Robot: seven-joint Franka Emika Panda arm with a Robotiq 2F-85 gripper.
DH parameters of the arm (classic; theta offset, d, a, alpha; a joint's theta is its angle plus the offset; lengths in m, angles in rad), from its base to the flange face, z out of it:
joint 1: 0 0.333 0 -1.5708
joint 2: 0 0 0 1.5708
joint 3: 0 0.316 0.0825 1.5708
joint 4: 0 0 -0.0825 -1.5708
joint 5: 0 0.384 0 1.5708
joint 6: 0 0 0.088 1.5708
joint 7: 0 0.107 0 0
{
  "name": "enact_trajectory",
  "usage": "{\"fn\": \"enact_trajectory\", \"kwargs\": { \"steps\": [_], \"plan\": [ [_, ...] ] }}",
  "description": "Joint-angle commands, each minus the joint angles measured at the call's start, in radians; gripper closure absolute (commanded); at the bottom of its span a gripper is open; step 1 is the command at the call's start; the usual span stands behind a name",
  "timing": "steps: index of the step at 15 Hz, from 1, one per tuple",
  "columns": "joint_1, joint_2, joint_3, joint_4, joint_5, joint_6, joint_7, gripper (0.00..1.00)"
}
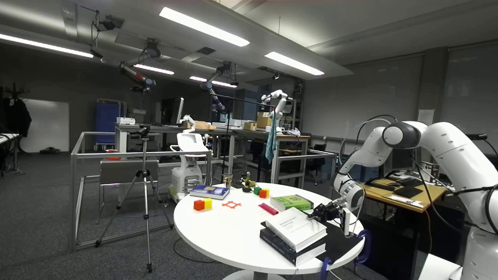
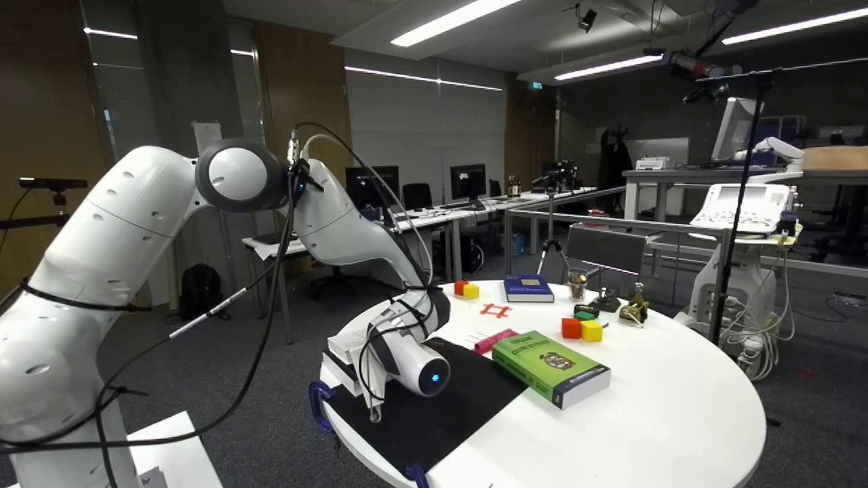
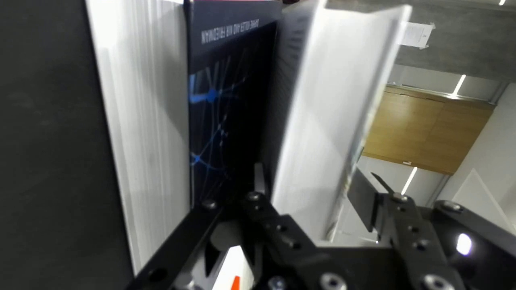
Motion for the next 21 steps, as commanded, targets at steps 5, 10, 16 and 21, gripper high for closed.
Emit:
{"fn": "enact_trajectory", "kwargs": {
  "steps": [5,10,16,21],
  "plan": [
    [0.031,-0.072,-0.018,-0.031,-0.006,0.06,0.02,0.0],
    [0.068,-0.123,-0.021,-0.064,-0.061,0.132,0.012,0.0],
    [0.11,-0.188,0.002,-0.103,-0.118,0.237,0.013,0.0],
    [0.14,-0.229,0.001,-0.132,-0.189,0.321,0.041,0.0]
  ]
}}
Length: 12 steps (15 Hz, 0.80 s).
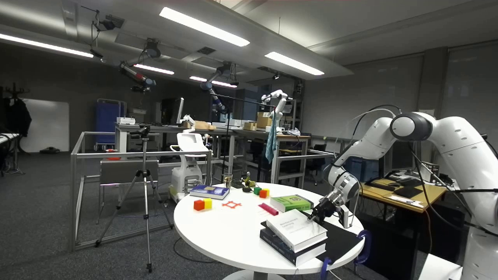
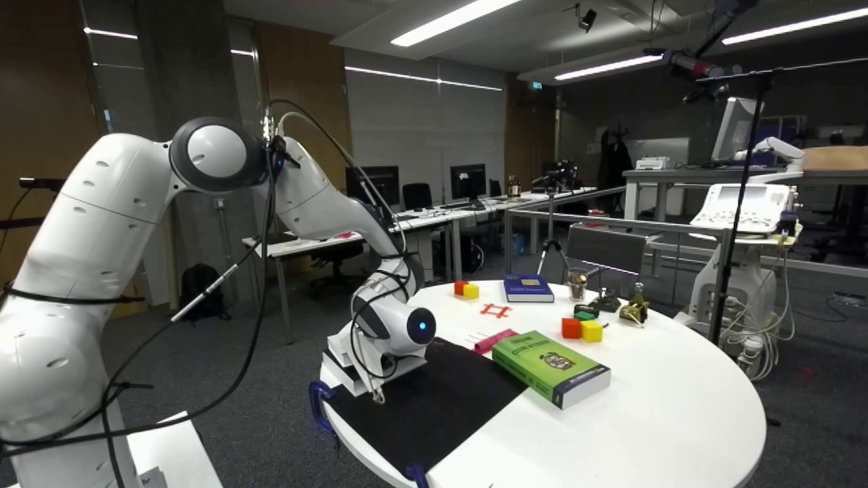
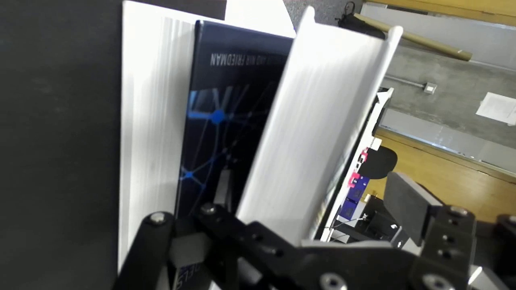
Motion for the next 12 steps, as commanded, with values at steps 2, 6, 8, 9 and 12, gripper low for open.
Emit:
{"fn": "enact_trajectory", "kwargs": {
  "steps": [2,6,8,9,12],
  "plan": [
    [0.026,-0.115,-0.005,-0.075,-0.118,0.118,0.064,0.0],
    [0.027,-0.182,0.004,-0.109,-0.267,0.225,0.1,0.0],
    [0.026,-0.227,0.013,-0.132,-0.329,0.262,0.117,0.0],
    [0.023,-0.251,0.018,-0.144,-0.361,0.27,0.13,0.0],
    [0.013,-0.315,0.032,-0.177,-0.445,0.272,0.155,0.0]
  ]
}}
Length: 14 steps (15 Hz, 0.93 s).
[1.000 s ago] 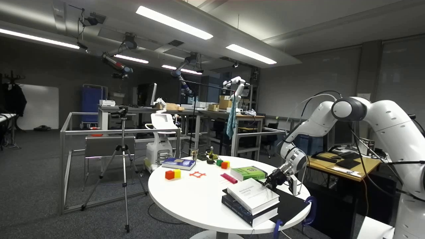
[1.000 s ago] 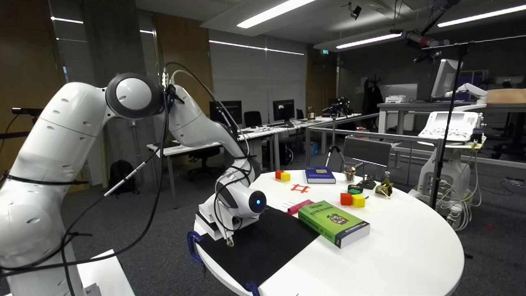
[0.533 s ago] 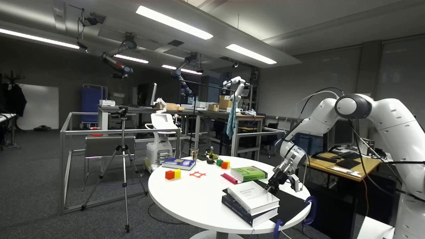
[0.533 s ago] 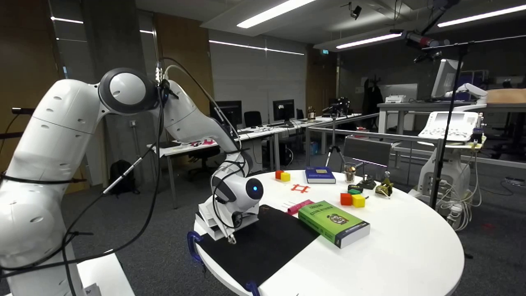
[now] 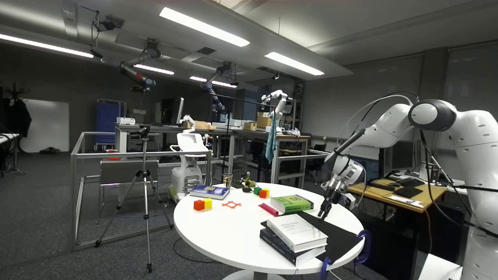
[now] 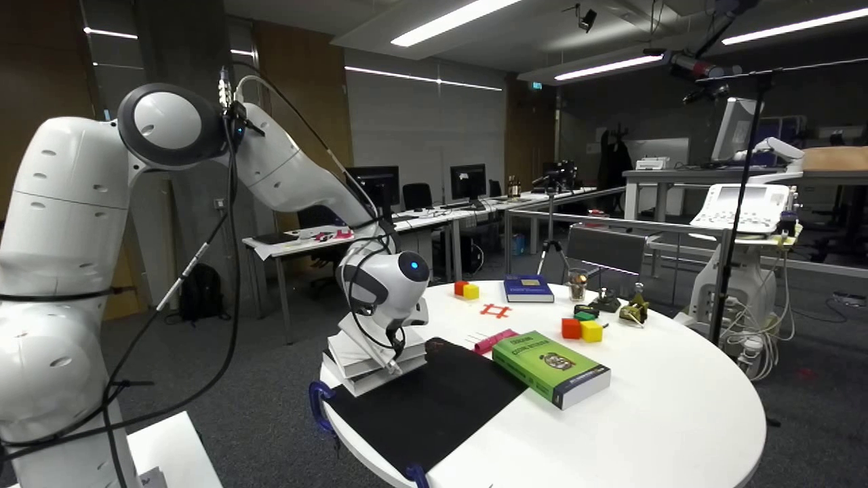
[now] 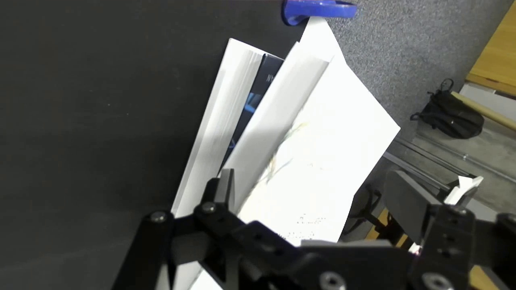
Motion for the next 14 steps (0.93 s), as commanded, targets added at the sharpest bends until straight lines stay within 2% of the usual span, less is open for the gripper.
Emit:
{"fn": "enact_trajectory", "kwargs": {
  "steps": [1,4,10,14],
  "plan": [
    [-0.01,-0.126,0.025,-0.091,-0.098,0.027,0.041,0.0],
    [-0.017,-0.162,0.035,-0.101,-0.163,0.02,0.036,0.0],
    [-0.032,-0.239,0.026,-0.094,-0.38,0.008,0.135,0.0],
    [-0.046,-0.322,0.027,-0.089,-0.432,-0.012,0.162,0.0]
  ]
}}
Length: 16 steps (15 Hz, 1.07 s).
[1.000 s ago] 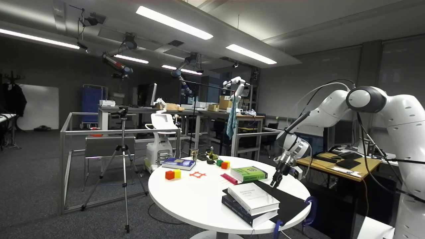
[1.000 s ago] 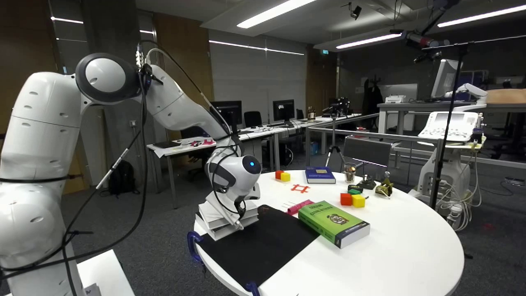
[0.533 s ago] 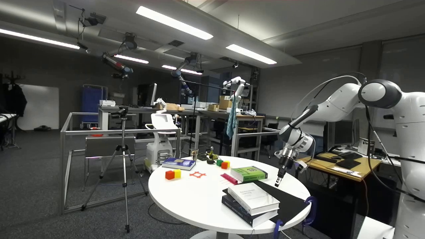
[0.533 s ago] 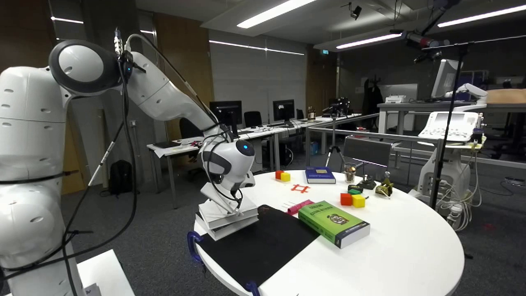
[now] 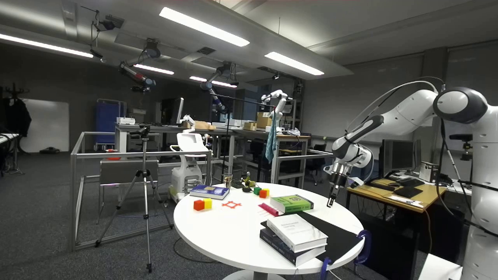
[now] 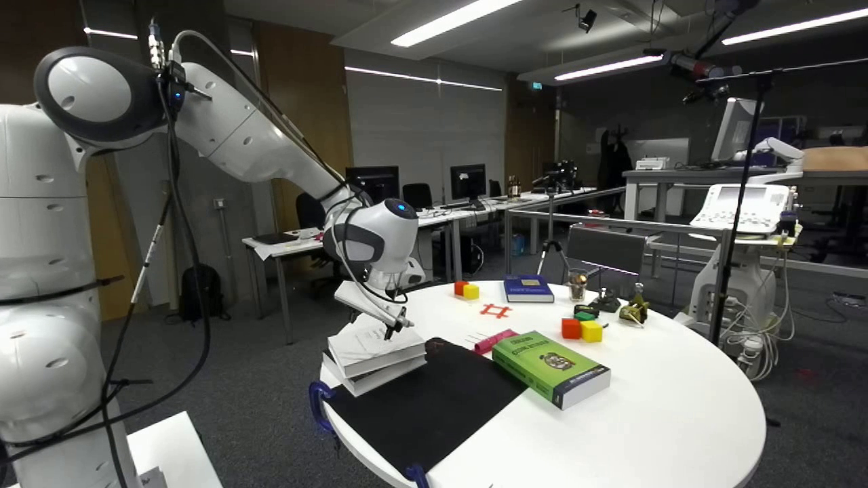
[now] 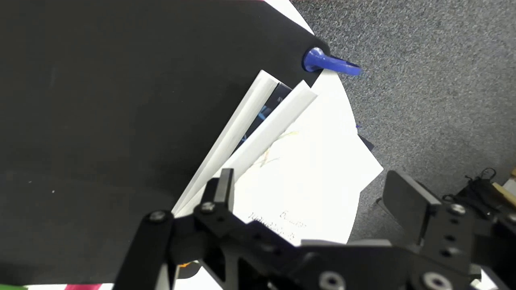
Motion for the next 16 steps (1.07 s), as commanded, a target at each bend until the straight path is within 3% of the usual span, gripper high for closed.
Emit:
{"fn": "enact_trajectory", "kwargs": {
  "steps": [1,4,7,8,16],
  "plan": [
    [-0.025,-0.12,0.008,-0.027,-0.042,-0.026,0.033,0.0],
    [-0.03,-0.184,-0.006,-0.025,-0.032,-0.058,0.029,0.0],
    [-0.036,-0.21,-0.023,-0.014,-0.122,-0.084,0.099,0.0],
    [-0.02,-0.167,-0.021,0.001,-0.072,-0.059,0.052,0.0],
    [-0.019,-0.161,-0.021,0.001,-0.079,-0.061,0.059,0.0]
  ]
}}
